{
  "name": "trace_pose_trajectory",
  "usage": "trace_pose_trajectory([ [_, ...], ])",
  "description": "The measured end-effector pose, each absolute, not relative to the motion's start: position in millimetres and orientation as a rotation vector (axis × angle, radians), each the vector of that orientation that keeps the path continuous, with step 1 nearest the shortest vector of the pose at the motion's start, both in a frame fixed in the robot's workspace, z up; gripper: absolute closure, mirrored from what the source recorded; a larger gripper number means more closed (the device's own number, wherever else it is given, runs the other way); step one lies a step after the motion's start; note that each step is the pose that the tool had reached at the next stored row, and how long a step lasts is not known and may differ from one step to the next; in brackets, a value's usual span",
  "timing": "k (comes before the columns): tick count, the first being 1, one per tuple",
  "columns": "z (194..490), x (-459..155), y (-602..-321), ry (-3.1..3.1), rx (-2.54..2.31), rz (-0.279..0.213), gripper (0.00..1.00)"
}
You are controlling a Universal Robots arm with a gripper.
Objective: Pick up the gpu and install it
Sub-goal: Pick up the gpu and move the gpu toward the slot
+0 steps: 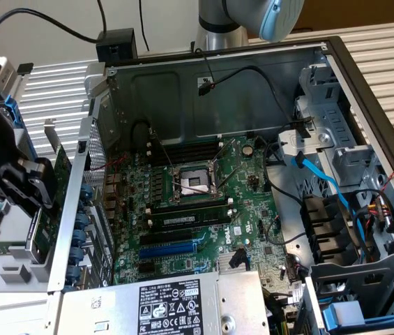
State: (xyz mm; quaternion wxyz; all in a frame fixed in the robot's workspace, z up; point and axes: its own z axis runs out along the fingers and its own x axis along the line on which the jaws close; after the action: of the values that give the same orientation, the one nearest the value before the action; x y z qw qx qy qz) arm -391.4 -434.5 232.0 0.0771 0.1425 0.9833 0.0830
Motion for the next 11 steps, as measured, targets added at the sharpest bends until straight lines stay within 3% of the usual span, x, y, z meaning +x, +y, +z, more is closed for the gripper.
trace_pose_trajectory([
  [11,231.3,-391.3,-434.0,2.945,0.434,0.253,0.52],
])
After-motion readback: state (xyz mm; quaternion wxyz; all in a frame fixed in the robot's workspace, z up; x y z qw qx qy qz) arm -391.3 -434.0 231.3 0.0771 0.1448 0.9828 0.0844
